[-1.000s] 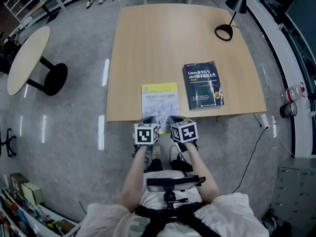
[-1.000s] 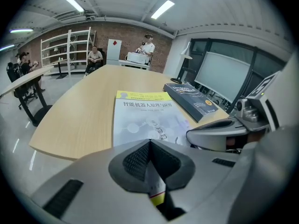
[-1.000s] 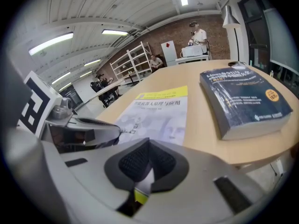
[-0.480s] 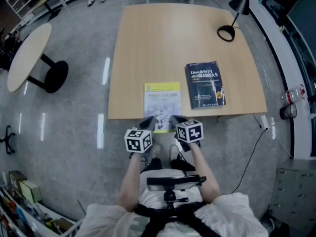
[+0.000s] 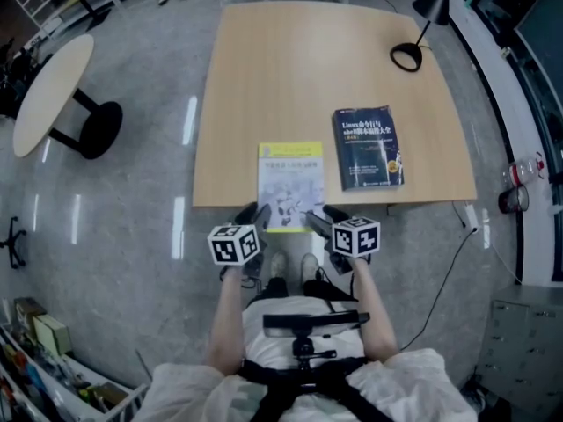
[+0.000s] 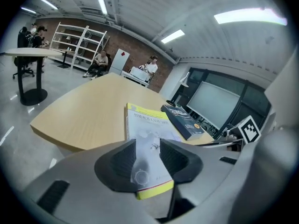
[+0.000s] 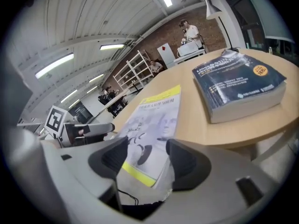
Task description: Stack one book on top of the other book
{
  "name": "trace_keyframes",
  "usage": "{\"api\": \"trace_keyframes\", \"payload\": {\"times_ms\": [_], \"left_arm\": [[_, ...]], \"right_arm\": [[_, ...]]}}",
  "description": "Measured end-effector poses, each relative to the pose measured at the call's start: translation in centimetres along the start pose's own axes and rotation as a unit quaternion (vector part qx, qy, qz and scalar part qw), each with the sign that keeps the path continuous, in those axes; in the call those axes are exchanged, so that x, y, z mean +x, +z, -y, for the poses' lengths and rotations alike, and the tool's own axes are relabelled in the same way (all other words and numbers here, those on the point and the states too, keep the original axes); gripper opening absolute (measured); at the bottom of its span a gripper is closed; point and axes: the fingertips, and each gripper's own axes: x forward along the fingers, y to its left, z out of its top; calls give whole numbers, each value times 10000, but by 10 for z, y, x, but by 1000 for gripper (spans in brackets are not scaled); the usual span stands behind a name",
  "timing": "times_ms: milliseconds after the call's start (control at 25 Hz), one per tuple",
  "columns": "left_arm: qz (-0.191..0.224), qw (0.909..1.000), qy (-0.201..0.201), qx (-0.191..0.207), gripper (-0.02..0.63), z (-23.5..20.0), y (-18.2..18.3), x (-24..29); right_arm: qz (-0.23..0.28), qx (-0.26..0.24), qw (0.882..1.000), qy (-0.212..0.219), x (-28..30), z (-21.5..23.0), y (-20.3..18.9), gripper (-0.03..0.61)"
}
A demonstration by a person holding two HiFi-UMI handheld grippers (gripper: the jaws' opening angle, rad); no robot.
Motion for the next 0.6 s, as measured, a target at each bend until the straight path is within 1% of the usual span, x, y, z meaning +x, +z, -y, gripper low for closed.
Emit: {"api": "trace_keyframes", "payload": {"times_ms": [40,120,200,360,440,480,560,600], "left_arm": [[-98,9999,75,-24,156,-2,-5,1],[-286,9995,142,-41,161,-4,-15,-1],[-393,9991,106,-154,161,-6,-24,-5],[-491,9977,104,-463,161,-13,-41,-14],[-468,9968,35,-653,163,-13,-41,-14],[-463,9964,-24,-716,173,-11,-40,-12],[-526,9955,-175,-766,215,-6,-37,-5],[-603,9948,-256,-785,251,-3,-37,0]], "right_arm": [[-4,-30,10000,-5,0,0,0,296],[-46,-131,9999,-54,0,0,0,296],[-79,-137,9998,-83,0,2,-2,296],[-53,155,9998,-131,-5,15,-10,296],[-11,393,9992,-57,-5,18,-13,318],[-5,509,9987,-8,-5,19,-15,332],[-27,676,9977,86,-2,19,-18,353],[-51,716,9974,112,0,19,-20,359]]}}
